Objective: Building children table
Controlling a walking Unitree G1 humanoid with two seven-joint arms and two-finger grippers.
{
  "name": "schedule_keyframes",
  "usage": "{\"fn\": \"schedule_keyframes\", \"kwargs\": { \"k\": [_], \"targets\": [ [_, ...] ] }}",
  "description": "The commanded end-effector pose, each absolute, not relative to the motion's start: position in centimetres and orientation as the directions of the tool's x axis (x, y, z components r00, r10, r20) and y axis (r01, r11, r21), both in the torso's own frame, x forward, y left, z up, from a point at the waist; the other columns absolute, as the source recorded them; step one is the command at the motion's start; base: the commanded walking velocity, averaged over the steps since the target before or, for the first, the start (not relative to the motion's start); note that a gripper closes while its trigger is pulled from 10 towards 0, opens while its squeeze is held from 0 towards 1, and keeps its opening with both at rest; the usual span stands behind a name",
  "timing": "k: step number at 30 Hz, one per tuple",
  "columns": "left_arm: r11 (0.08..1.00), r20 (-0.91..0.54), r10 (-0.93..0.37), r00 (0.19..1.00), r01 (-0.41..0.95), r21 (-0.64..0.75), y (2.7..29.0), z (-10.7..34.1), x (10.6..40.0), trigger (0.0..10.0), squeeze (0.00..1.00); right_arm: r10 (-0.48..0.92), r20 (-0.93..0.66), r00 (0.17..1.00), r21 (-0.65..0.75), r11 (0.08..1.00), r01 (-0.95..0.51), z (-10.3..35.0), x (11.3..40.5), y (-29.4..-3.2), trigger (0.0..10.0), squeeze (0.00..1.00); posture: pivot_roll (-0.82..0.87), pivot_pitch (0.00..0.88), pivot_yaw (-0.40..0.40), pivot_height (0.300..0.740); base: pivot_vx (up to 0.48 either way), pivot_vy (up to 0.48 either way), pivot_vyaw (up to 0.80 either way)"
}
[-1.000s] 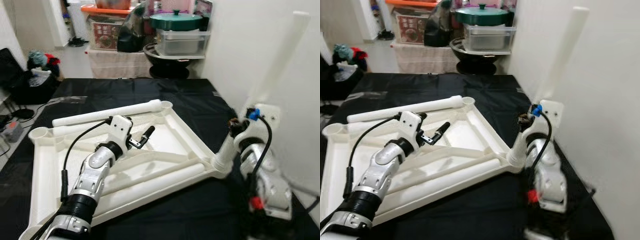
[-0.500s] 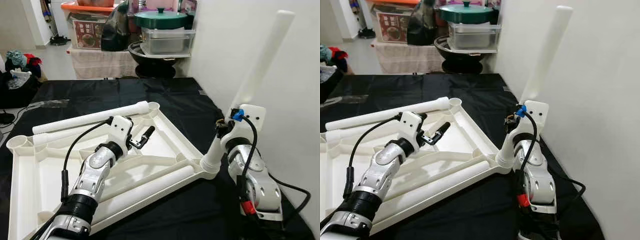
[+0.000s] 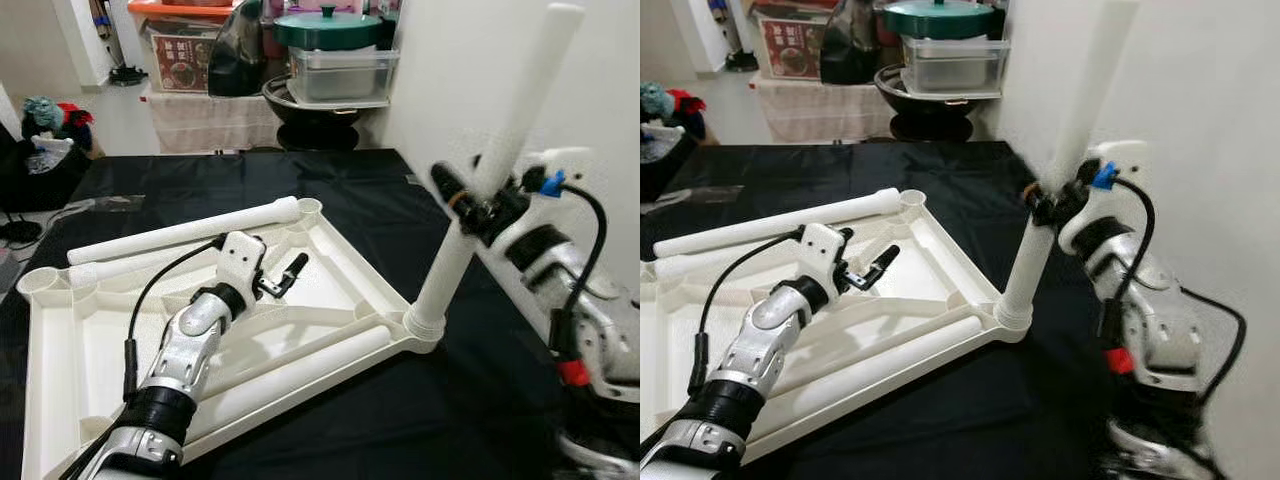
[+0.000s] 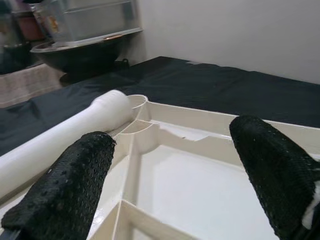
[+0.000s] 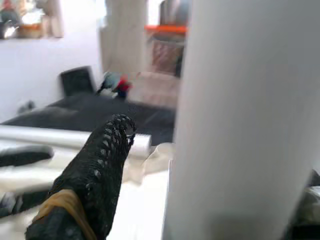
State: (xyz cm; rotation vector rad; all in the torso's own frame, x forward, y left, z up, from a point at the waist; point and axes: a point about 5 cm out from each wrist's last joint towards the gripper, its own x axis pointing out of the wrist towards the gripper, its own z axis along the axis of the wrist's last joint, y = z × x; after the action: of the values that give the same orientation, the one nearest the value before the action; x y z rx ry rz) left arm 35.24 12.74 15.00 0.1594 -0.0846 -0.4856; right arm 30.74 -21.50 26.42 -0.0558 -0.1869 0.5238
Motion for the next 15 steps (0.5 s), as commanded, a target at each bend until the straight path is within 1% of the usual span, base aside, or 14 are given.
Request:
{"fn": "schedule_keyframes", "kwargs": {
  "k": [1, 2, 4, 7, 9, 10, 11, 12, 15],
  "targets": [
    [0.867, 0.042, -0.479, 0.877, 0.465, 0.181, 12.5, 14.9, 35.1, 10.0, 0.0, 0.564, 0.132, 0.815, -0.106, 0.826, -0.554, 25.8, 30.6, -21.4, 10.0, 0.0, 0.03, 0.0, -0.071, 0.74, 0.0, 0.0, 0.0],
    [0.867, 0.041, -0.477, 0.878, 0.463, 0.184, 12.7, 14.8, 35.0, 10.0, 0.0, 0.616, 0.075, 0.784, -0.118, 0.786, -0.606, 25.0, 30.6, -21.8, 10.0, 0.0, 0.04, 0.0, -0.074, 0.74, 0.0, 0.0, 0.0],
    [0.868, 0.041, -0.474, 0.88, 0.459, 0.189, 13.0, 14.9, 35.1, 10.0, 0.0, 0.662, 0.007, 0.75, -0.105, 0.746, -0.658, 23.9, 30.7, -22.2, 10.0, 0.0, 0.04, 0.0, -0.078, 0.74, 0.0, 0.0, 0.0],
    [0.869, 0.042, -0.469, 0.882, 0.453, 0.196, 13.3, 15.1, 35.1, 10.0, 0.0, 0.689, -0.023, 0.725, -0.063, 0.722, -0.689, 23.1, 31.0, -22.1, 10.0, 0.0, 0.04, 0.0, -0.077, 0.74, 0.0, 0.0, 0.0],
    [0.87, 0.042, -0.469, 0.882, 0.453, 0.196, 13.4, 15.1, 35.1, 10.0, 0.0, 0.693, -0.025, 0.72, -0.059, 0.718, -0.693, 23.1, 31.0, -22.1, 10.0, 0.0, 0.04, 0.0, -0.077, 0.74, 0.0, 0.0, 0.0],
    [0.87, 0.042, -0.469, 0.882, 0.453, 0.195, 13.3, 15.0, 35.1, 10.0, 0.0, 0.685, -0.03, 0.728, -0.051, 0.726, -0.686, 22.7, 31.2, -22.0, 4.1, 0.0, 0.04, 0.0, -0.074, 0.74, 0.0, 0.0, 0.0],
    [0.87, 0.042, -0.469, 0.882, 0.453, 0.195, 13.3, 15.0, 35.1, 10.0, 0.0, 0.685, -0.03, 0.728, -0.051, 0.726, -0.686, 22.7, 31.2, -22.0, 4.1, 0.0, 0.04, 0.0, -0.074, 0.74, 0.0, 0.0, 0.0],
    [0.869, 0.042, -0.472, 0.88, 0.457, 0.192, 13.2, 15.0, 35.0, 10.0, 0.0, 0.684, -0.036, 0.728, -0.039, 0.727, -0.685, 22.3, 31.3, -22.0, 0.0, 0.0, 0.04, 0.0, -0.07, 0.74, 0.0, 0.0, 0.0],
    [0.862, 0.039, -0.484, 0.874, 0.469, 0.19, 12.9, 14.9, 34.9, 10.0, 0.0, 0.661, -0.032, 0.75, -0.016, 0.749, -0.662, 21.7, 31.5, -22.0, 0.0, 0.0, 0.04, 0.0, -0.067, 0.74, 0.0, 0.0, 0.0]
  ]
}}
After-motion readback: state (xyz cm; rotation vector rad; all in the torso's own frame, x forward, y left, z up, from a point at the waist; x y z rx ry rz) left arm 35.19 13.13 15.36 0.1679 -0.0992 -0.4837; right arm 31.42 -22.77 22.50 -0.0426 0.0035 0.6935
